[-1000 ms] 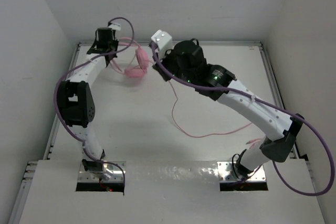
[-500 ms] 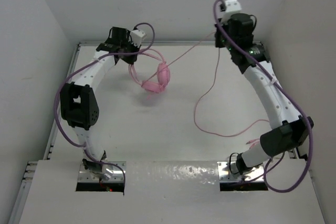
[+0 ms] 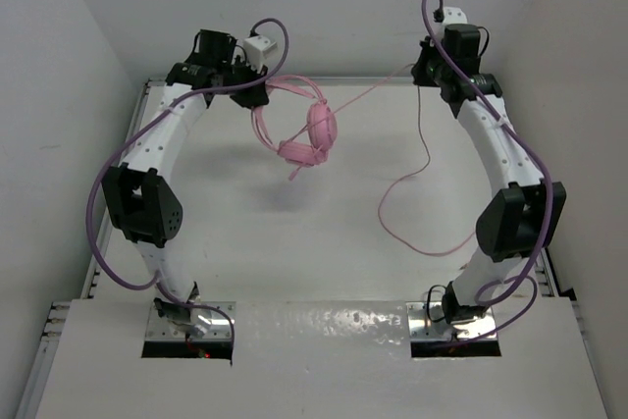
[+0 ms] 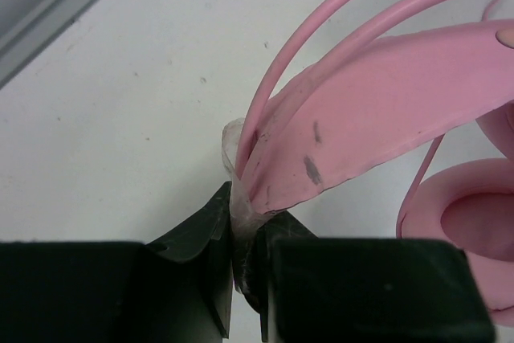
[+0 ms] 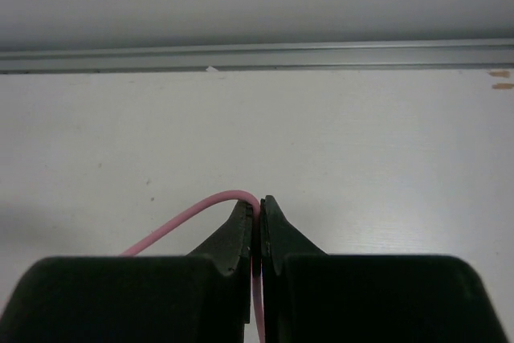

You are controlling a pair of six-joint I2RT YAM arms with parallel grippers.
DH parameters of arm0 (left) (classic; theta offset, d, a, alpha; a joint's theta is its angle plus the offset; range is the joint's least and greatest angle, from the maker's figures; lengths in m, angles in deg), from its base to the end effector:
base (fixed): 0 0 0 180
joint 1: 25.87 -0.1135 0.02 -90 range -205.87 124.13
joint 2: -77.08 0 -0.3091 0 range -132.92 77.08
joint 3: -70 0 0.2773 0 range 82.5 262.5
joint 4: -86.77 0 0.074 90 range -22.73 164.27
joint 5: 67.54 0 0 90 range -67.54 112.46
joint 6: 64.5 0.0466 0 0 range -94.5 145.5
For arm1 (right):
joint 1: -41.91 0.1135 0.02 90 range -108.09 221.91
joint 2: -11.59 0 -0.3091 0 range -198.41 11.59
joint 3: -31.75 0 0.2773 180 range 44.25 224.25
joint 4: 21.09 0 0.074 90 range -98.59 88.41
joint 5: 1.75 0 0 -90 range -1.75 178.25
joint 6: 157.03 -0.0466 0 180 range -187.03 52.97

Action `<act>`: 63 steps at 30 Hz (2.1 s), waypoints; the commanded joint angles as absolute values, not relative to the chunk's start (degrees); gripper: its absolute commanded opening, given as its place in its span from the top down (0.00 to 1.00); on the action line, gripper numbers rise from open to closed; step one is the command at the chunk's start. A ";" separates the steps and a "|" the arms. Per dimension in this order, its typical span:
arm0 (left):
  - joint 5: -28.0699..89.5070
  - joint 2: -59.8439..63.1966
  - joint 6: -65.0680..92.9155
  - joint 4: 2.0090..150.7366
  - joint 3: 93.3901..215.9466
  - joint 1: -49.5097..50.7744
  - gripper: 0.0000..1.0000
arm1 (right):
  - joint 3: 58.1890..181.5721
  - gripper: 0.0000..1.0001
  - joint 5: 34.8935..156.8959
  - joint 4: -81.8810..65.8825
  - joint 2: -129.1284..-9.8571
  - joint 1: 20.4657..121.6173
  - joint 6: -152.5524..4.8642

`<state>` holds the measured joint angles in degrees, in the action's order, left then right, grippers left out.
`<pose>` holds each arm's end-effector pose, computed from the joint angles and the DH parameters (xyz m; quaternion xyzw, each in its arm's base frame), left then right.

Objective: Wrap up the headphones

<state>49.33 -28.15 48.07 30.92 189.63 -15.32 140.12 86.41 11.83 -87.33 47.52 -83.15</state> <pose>0.4448 -0.1043 0.4042 0.3443 0.8226 -0.1688 0.4198 0.4500 0.0427 0.4164 0.0853 0.8317 0.0902 0.5411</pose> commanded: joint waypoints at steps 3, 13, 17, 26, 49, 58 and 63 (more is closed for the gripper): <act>50.32 -25.49 49.23 29.00 191.05 -15.76 1.00 | 148.37 1.00 88.08 1.69 -87.11 46.75 -87.24; 47.43 -25.93 50.91 29.00 185.60 -14.53 1.00 | 162.46 1.00 91.94 0.55 -93.79 46.75 -92.16; 46.36 -26.45 50.82 29.53 184.89 -14.35 1.00 | 159.31 1.00 94.40 -2.96 -91.86 47.62 -93.66; 49.61 -28.12 48.01 29.71 186.65 -13.30 1.00 | 159.47 1.00 95.91 -6.23 -93.52 57.29 -86.46; 59.97 -28.74 34.58 25.66 200.88 -15.14 1.00 | 118.96 1.00 88.33 -23.54 -82.45 48.15 -91.55; 62.54 -27.68 18.22 33.49 216.60 -15.14 1.00 | 107.80 0.52 98.90 -37.32 -87.98 58.96 -88.64; 60.25 -26.98 15.14 34.89 222.68 -15.14 1.00 | 109.98 0.44 95.64 -39.62 -94.57 62.56 -89.27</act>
